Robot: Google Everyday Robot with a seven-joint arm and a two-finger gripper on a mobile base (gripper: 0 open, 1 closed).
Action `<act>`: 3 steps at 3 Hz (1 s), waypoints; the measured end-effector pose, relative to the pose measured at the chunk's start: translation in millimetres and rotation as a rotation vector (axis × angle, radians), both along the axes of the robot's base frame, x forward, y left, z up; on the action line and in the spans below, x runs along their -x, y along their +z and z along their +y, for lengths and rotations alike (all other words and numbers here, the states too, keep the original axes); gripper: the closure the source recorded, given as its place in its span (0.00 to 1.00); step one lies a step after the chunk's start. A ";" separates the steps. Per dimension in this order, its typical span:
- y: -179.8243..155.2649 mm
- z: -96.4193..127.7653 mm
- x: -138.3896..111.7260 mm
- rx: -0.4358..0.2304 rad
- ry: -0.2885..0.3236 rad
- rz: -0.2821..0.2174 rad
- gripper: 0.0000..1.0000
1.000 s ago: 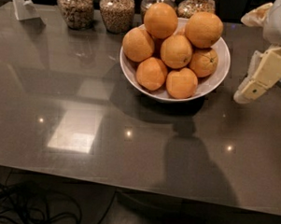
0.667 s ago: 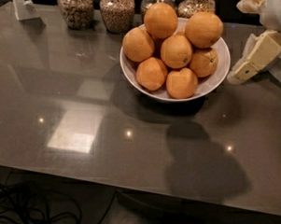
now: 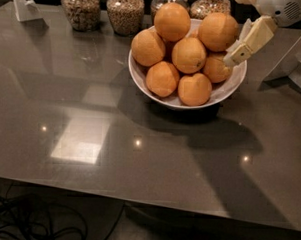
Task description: Pick orange from white bowl
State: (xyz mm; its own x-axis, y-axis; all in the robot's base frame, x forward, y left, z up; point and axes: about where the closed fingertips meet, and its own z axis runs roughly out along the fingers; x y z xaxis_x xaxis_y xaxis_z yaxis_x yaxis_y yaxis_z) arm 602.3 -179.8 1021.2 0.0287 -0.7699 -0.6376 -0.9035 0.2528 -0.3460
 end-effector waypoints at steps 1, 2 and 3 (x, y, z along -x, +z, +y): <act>-5.6 10.8 -20.3 -0.026 0.030 0.010 0.00; -15.1 15.5 -33.4 -0.035 0.040 0.027 0.00; -27.7 13.4 -46.3 -0.023 0.030 0.047 0.11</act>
Offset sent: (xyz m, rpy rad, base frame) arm 0.0497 0.0148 -0.0209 0.0427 0.0450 0.0469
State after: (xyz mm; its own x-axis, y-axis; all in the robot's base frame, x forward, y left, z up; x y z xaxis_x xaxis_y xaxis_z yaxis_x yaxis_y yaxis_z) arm 648.6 -166.4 993.4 0.0209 -0.7540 -0.6565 -0.9261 0.2328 -0.2969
